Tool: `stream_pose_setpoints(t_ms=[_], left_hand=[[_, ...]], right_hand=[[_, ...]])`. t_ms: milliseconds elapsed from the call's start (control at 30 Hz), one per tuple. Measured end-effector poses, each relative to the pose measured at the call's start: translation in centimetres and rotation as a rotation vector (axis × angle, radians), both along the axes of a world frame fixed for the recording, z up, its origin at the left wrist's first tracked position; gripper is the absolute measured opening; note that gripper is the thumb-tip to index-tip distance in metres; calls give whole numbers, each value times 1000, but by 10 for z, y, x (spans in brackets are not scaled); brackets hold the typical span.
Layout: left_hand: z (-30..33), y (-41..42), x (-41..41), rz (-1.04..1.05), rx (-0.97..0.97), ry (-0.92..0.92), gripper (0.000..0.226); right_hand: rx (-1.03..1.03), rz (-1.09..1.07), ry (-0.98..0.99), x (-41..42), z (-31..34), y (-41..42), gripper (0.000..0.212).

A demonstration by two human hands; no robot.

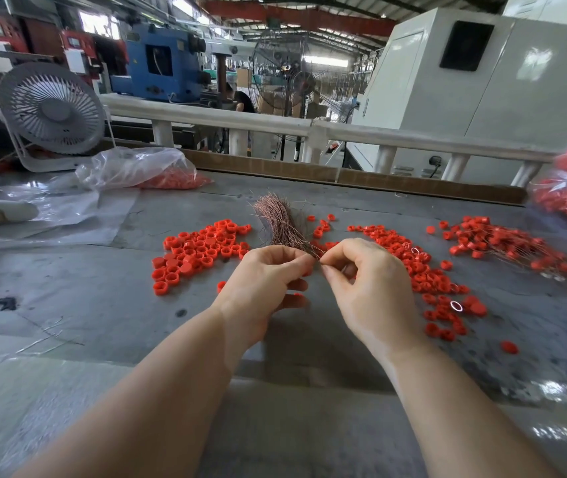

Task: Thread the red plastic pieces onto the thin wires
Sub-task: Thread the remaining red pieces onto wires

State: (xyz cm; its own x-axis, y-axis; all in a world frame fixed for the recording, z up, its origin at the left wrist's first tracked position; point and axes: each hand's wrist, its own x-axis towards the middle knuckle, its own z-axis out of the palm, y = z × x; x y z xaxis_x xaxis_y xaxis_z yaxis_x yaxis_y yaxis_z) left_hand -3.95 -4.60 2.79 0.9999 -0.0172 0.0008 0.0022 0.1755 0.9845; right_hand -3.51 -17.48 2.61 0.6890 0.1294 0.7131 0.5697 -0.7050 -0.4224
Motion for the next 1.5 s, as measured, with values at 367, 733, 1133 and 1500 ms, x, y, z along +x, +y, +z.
stream_pose_setpoints(t_ms=[367, 733, 1133, 1500], left_hand=[[3, 1, 0, -39, -146, 20, 22], [2, -1, -1, 10, -157, -7, 20], [-2, 1, -1, 106, 89, -151, 26], [0, 1, 0, 77, -3, -246, 33]], right_hand=[[-43, 48, -50, 0, 0, 1, 11], [88, -4, 95, 3, 0, -1, 12], [85, -6, 150, 4, -2, -1, 11], [232, 72, 152, 1, 3, -1, 24]])
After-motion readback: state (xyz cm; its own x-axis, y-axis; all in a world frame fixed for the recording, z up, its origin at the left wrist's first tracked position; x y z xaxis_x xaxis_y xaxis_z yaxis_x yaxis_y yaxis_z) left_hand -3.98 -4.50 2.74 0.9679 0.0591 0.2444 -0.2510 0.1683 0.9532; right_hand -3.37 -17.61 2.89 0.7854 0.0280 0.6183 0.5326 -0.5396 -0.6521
